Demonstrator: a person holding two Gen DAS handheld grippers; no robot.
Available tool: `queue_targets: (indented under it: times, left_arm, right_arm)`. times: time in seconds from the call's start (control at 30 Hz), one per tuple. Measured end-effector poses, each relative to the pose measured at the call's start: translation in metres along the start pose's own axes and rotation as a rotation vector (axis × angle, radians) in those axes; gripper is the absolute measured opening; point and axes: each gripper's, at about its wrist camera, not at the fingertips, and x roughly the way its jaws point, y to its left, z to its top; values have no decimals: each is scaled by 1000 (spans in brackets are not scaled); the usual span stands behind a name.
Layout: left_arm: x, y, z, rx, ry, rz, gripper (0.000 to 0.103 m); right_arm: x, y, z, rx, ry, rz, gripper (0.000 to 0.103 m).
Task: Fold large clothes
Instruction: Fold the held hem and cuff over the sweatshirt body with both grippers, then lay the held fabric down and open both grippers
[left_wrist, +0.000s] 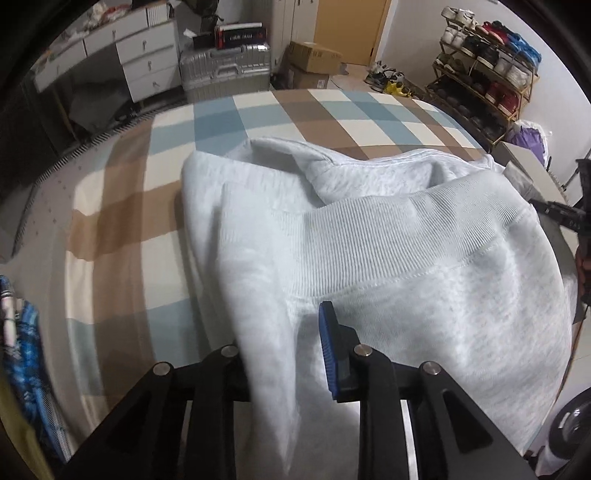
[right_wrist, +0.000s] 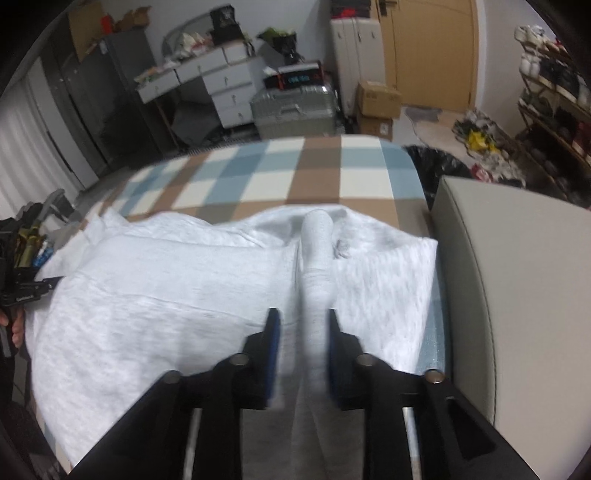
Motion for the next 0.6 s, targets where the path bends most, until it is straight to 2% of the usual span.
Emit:
queue_targets:
  times: [0.03, 0.07, 0.1, 0.13, 0.17, 0.2, 0.27, 0.4, 0.47, 0.6]
  left_arm:
    - [2, 1, 0, 1, 0, -27, 19]
    - [2, 3, 1, 2, -3, -49, 18]
    - [1, 6, 0, -6, -10, -65, 8]
    - [-1, 9, -1, -18, -12, -66, 1]
    - [-4, 12, -2, -34, -17, -78, 1]
    - [-10, 15, -3, -51, -25, -92, 1]
    - [-28, 13, -8, -57, -75, -65, 1]
    - [-76, -3, -15, -7, -201, 1, 1]
    - [-91, -12, -13, 23, -246, 34, 1]
    - [-95, -25, 13, 81, -255, 64, 1]
  right_arm:
    - [4, -1, 0, 2, 18, -4, 47]
    - [9, -3, 1, 4, 32, -8, 47]
    - [12, -5, 1, 8, 43, -11, 46]
    - [16, -7, 1, 13, 54, -16, 35]
    - [16, -7, 1, 15, 54, -18, 26]
    - [13, -7, 1, 13, 42, -22, 7]
    - [-2, -4, 1, 0, -11, -15, 7]
    - [-53, 8, -2, -47, -176, -7, 6]
    - [-72, 10, -3, -46, -232, -7, 6]
    - [-104, 9, 4, -34, -353, -30, 5]
